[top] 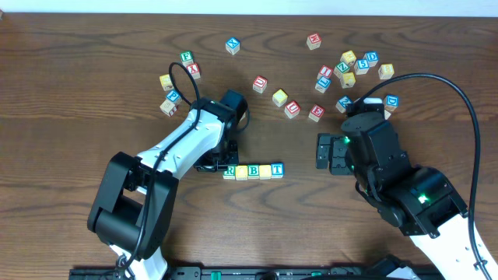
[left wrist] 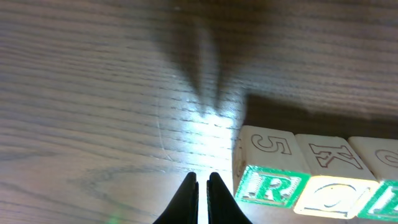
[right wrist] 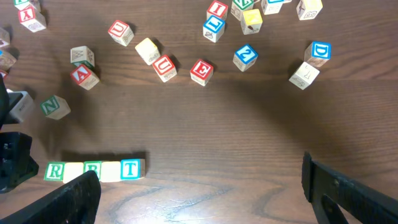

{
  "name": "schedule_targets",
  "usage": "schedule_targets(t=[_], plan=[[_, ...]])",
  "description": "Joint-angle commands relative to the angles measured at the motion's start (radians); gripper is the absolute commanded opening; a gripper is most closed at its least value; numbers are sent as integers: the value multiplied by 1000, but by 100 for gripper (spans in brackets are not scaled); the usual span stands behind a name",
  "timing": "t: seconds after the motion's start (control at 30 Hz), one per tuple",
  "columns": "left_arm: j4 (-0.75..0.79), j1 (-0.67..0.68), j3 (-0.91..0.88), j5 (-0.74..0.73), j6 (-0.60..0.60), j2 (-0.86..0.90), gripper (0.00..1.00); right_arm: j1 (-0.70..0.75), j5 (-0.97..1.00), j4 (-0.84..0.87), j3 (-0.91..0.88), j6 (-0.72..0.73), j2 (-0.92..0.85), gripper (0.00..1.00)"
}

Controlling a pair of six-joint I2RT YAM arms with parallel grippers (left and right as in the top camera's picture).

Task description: Spell out ROBOT

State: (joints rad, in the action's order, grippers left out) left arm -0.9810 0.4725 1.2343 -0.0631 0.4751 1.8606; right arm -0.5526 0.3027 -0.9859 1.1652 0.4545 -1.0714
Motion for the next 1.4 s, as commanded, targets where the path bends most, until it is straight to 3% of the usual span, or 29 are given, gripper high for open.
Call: schedule_targets(t=[0.0,1.37], plan=[[-6,0,13,-46,8,-14,7,4,4,-2,-3,-7,3,99],[21,-6,-13,-34,-37,-14,7,4,4,-2,-3,-7,3,99]])
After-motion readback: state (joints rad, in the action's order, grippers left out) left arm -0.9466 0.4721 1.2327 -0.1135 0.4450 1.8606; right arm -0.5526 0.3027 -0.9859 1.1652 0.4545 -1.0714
